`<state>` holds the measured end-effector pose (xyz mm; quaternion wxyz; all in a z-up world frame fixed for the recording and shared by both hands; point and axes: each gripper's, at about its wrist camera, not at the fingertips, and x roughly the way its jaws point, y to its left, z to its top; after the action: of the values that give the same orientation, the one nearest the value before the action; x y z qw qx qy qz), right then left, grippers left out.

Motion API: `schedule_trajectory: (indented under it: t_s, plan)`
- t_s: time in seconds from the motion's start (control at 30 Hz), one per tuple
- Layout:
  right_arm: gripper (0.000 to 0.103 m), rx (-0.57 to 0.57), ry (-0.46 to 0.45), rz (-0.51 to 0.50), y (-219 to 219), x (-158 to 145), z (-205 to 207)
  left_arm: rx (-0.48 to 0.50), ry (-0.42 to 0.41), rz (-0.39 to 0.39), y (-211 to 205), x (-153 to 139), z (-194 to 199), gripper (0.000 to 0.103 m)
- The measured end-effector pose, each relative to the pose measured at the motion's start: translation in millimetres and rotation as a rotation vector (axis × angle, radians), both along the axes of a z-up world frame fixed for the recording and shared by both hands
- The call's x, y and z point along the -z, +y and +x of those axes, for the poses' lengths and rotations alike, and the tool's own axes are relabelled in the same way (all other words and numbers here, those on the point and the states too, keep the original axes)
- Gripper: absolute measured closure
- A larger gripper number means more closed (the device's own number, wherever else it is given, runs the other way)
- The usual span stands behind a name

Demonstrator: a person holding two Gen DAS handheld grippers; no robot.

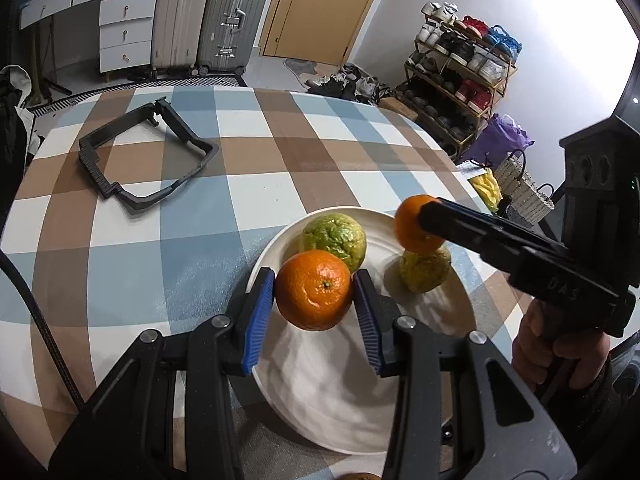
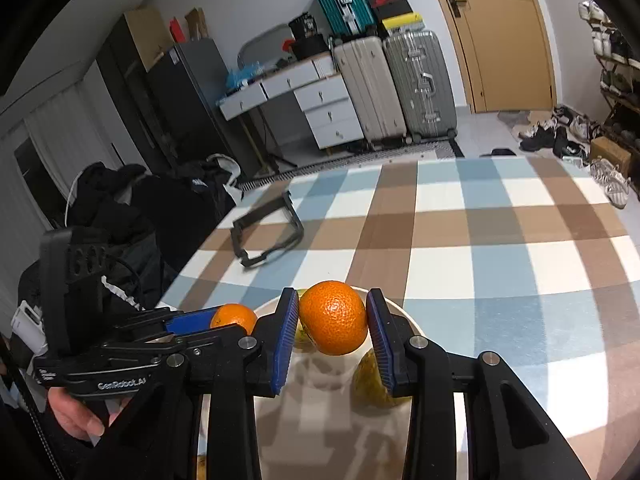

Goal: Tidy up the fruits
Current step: 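Lower both oranges onto the plate beside the pomelos and open both tools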

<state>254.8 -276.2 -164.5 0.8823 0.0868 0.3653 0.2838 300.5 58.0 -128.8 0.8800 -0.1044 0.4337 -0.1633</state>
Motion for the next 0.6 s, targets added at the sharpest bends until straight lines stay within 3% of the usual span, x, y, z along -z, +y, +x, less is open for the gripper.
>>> schedule_trajectory:
  t_s: [0.6]
  plan:
    - [0.067,0.016,0.057,-0.073,16.1,27.3,20.0,0.003,0.021,0.027,-3.2,14.7,10.0,0.066]
